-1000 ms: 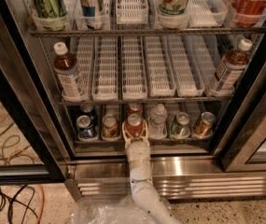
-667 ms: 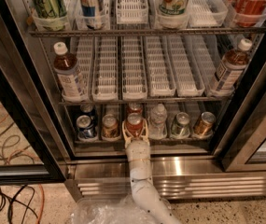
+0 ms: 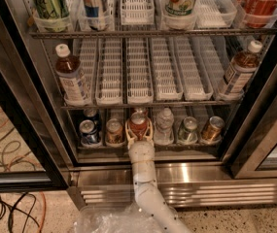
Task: Pick coke can from bottom shelf of fridge
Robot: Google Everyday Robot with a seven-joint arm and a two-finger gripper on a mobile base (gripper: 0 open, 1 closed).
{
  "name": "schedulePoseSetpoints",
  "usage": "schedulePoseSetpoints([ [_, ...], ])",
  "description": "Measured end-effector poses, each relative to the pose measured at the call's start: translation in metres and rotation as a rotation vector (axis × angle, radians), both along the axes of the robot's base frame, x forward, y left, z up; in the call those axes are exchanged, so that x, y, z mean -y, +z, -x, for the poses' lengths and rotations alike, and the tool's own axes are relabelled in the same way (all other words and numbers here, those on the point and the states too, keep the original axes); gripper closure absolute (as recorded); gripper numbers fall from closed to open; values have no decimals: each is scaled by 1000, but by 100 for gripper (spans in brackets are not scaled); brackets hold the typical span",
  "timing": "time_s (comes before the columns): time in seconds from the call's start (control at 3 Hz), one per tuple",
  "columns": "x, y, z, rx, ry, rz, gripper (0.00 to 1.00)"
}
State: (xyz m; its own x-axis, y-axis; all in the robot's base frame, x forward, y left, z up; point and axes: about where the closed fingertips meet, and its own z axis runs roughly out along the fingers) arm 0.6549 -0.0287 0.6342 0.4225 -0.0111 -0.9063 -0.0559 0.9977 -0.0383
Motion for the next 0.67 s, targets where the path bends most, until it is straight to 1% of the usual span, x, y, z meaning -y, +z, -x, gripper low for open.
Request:
schedulePoseSetpoints([
  [0.33, 2, 25, 29, 22, 5, 12, 100],
  [0.67, 2, 28, 28, 26, 3, 9, 100],
])
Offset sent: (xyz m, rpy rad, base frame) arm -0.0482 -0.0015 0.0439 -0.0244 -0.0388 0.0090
